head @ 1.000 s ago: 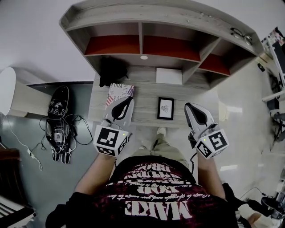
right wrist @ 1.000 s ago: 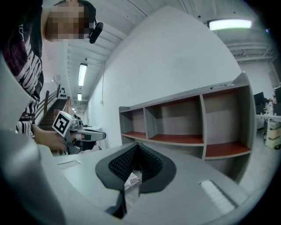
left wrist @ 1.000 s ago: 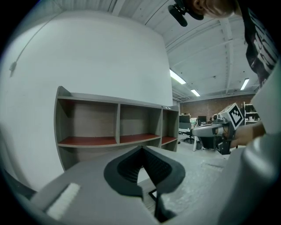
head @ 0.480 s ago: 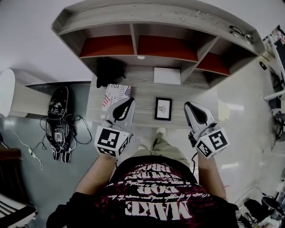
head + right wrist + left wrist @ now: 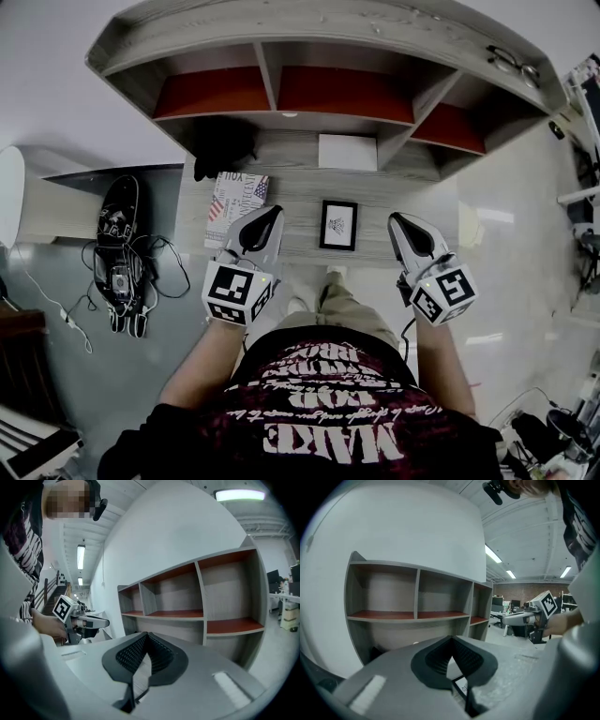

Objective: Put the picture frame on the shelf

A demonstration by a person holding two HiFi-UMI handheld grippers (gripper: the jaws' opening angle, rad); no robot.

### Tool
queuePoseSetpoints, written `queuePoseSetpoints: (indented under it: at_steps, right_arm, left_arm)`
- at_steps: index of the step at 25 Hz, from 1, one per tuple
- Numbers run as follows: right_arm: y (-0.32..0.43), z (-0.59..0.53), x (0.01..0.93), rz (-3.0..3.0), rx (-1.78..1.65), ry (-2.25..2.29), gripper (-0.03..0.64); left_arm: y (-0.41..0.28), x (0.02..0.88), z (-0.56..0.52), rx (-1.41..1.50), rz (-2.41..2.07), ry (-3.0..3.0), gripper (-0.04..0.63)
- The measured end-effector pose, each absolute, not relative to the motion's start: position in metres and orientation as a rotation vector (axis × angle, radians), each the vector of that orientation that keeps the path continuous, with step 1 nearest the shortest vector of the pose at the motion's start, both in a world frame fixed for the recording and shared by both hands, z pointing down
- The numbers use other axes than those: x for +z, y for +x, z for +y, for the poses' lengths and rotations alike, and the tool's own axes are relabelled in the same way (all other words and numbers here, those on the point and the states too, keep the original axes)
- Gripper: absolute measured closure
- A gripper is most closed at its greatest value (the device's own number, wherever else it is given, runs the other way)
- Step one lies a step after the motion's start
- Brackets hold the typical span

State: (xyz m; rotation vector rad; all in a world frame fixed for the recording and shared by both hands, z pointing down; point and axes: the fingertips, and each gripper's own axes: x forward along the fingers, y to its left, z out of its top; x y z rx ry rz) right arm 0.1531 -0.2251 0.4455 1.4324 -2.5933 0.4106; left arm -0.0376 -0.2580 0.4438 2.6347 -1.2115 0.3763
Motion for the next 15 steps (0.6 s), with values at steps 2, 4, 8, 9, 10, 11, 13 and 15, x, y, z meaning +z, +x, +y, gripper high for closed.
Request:
queuePoseSetpoints:
  at_steps: [2, 4, 8, 9, 10, 11, 13, 15]
  right_arm:
    - [0.157, -0.227, 0.456, -2.571, 0.439, 1.423, 0.589]
    - [0.162, -0.230, 0.466, -2.549, 0.461, 1.414, 0.589]
    - [0.167, -0.238, 0.489, -2.504, 0.498, 1.387, 0.589]
    - [0.167, -0.240, 0.495, -2.491, 0.509, 1.379, 0.588]
    - [0.168, -0.243, 0.502, -2.480, 0.520, 1.371, 0.589]
    - [0.169, -0.244, 0.508, -2.468, 0.532, 1.361, 0.588]
    - [0.170, -0.246, 0.523, -2.442, 0.556, 1.339, 0.588]
    - [0.170, -0.247, 0.540, -2.409, 0.581, 1.312, 0.588]
  left_arm:
    - [-0.033, 0.455, -0.260, 0.410, -1.198, 2.621, 0.595]
    - [-0.030, 0.467, -0.262, 0.441, -1.194, 2.607, 0.595]
    - [-0.028, 0.494, -0.269, 0.489, -1.187, 2.561, 0.595]
    - [-0.027, 0.502, -0.270, 0.496, -1.178, 2.542, 0.595]
    - [-0.027, 0.509, -0.271, 0.502, -1.167, 2.522, 0.595]
    - [-0.025, 0.516, -0.272, 0.511, -1.156, 2.506, 0.595]
    - [-0.023, 0.530, -0.272, 0.545, -1.134, 2.483, 0.595]
    - [-0.020, 0.544, -0.272, 0.588, -1.114, 2.469, 0.595]
